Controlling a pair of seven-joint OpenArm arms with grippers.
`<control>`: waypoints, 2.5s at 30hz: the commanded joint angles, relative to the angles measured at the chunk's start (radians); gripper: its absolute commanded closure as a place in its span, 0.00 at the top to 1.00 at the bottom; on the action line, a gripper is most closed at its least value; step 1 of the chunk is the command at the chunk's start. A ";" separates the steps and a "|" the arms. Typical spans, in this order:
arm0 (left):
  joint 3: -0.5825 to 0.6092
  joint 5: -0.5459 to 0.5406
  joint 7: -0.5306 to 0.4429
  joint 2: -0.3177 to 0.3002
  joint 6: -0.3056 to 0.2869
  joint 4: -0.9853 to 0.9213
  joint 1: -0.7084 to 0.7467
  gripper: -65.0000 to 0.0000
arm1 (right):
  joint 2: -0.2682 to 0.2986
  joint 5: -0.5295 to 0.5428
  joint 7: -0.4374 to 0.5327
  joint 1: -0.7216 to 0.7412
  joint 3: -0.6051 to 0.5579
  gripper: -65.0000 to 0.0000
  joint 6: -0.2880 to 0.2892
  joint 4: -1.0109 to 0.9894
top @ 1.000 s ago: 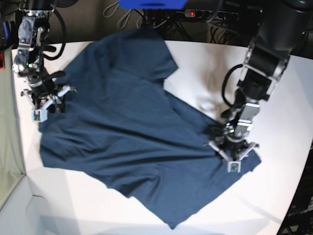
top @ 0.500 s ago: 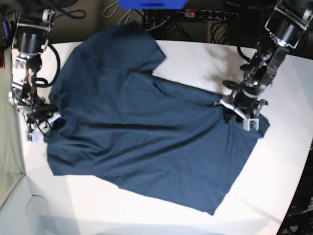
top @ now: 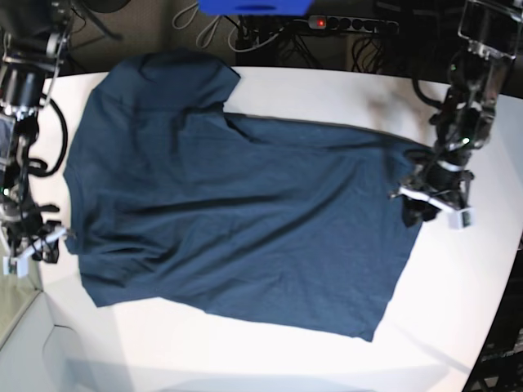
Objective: Layout the t-shirt on the table in an organized manner, then fold the t-shirt properly
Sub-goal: 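Grasp the shirt edge with both grippers and pull it taut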
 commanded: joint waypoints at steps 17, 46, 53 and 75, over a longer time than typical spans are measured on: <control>-0.023 0.384 -0.039 0.204 -0.011 -0.417 -0.237 0.36 | -0.222 0.003 -0.001 -0.308 -0.005 0.29 -0.002 0.172; -0.089 0.390 -0.037 0.145 -0.003 0.111 -0.054 0.36 | -0.060 0.005 -0.080 -0.221 0.003 0.30 -0.002 0.307; -0.276 0.383 -0.037 0.151 -0.002 0.187 0.173 0.37 | -0.135 0.005 -0.085 -0.385 0.003 0.30 -0.002 0.414; -0.313 0.389 -0.037 0.221 -0.011 -0.001 0.159 0.60 | -0.189 0.005 -0.090 -0.437 0.002 0.29 -0.002 0.416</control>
